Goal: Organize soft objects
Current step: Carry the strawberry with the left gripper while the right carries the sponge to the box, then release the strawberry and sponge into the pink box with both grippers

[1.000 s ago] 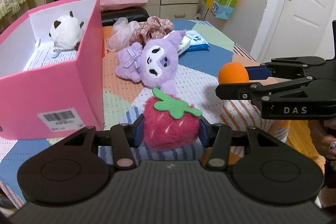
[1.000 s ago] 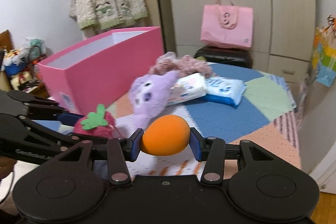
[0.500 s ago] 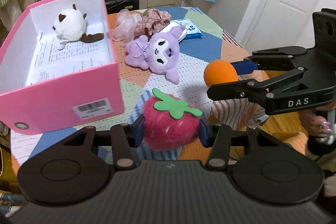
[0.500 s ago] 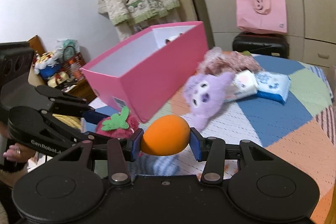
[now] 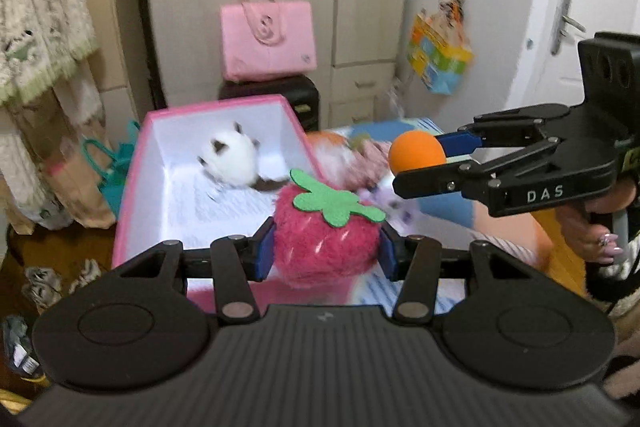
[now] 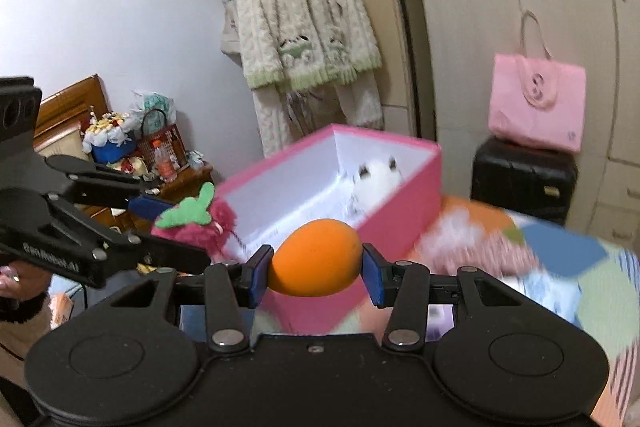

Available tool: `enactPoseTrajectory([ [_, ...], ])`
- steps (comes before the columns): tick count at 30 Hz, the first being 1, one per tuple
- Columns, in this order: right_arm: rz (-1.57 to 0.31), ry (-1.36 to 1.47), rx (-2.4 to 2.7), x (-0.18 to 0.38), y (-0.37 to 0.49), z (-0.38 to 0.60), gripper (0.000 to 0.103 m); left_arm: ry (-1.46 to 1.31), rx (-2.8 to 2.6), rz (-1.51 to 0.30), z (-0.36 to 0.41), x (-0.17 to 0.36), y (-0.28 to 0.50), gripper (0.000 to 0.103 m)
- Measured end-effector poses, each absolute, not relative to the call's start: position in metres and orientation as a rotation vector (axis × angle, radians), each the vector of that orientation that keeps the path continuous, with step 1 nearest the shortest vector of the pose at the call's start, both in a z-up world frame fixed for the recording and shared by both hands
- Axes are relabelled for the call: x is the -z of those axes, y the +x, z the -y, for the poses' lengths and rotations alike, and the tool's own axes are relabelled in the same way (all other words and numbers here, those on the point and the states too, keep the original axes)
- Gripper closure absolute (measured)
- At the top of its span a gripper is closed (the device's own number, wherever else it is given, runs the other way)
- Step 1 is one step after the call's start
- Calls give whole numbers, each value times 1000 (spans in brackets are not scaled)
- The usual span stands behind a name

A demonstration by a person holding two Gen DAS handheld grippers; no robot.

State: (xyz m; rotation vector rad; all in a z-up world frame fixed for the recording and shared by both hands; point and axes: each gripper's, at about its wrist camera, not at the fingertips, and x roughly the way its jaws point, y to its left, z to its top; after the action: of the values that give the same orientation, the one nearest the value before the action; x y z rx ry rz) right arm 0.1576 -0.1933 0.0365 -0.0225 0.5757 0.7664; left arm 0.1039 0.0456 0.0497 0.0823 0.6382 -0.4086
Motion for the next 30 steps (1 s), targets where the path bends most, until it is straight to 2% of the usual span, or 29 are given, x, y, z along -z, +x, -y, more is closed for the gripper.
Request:
enactPoseTrajectory([
  [7,-575,-149,-764,-38,217,148,51,28,367,-765,-76,-40,187,54],
  [17,-760,-419,-852,1,308,84,51,27,312,-891,-101,0,295,54],
  [23,-825,-601,-882,24,327,53,51,113,293,-924,-92,20,320,54],
  [30,-892,-659,-902,34,348,35,51,156,285,-906,-84,23,335,51],
])
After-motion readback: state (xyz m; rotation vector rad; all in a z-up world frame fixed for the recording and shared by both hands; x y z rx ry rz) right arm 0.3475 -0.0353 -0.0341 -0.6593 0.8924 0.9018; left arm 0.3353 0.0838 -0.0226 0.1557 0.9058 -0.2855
